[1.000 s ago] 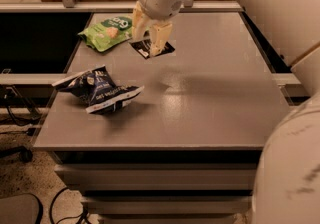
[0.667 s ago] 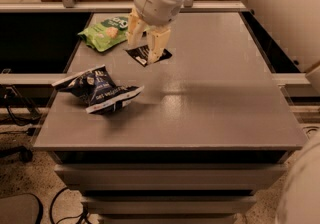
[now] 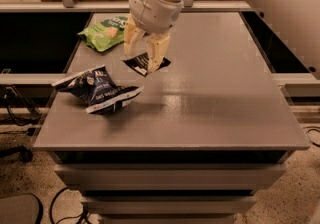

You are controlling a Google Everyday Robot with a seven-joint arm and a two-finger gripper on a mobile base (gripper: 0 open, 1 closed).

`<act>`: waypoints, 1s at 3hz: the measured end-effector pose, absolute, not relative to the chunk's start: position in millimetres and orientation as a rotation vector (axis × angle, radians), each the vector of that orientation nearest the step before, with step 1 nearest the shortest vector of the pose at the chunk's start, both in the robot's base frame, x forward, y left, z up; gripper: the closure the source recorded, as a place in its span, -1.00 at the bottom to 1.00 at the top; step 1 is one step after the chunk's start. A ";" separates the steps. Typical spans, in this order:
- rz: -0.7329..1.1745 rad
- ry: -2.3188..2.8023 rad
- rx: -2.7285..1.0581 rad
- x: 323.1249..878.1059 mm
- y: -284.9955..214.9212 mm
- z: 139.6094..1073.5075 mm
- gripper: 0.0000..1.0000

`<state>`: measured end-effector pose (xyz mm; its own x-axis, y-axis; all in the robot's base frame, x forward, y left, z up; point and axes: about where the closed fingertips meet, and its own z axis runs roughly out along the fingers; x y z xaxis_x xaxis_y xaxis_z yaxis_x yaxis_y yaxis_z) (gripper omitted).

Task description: Move rxbar chocolate near blue chip bag

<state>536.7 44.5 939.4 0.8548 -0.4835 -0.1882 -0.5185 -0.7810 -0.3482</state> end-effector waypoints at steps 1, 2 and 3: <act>0.142 0.698 -2.673 523.7 47.3 938.3 1.00; 0.169 0.668 -2.711 512.5 48.4 936.2 1.00; 0.193 0.641 -2.752 505.0 47.8 934.5 0.67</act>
Offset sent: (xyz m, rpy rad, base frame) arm -0.0443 -0.0038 -0.0074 -0.1002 0.0834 0.1193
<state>505.0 47.8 934.5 0.8909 -0.4087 -0.1984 -0.4502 -0.8525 -0.2655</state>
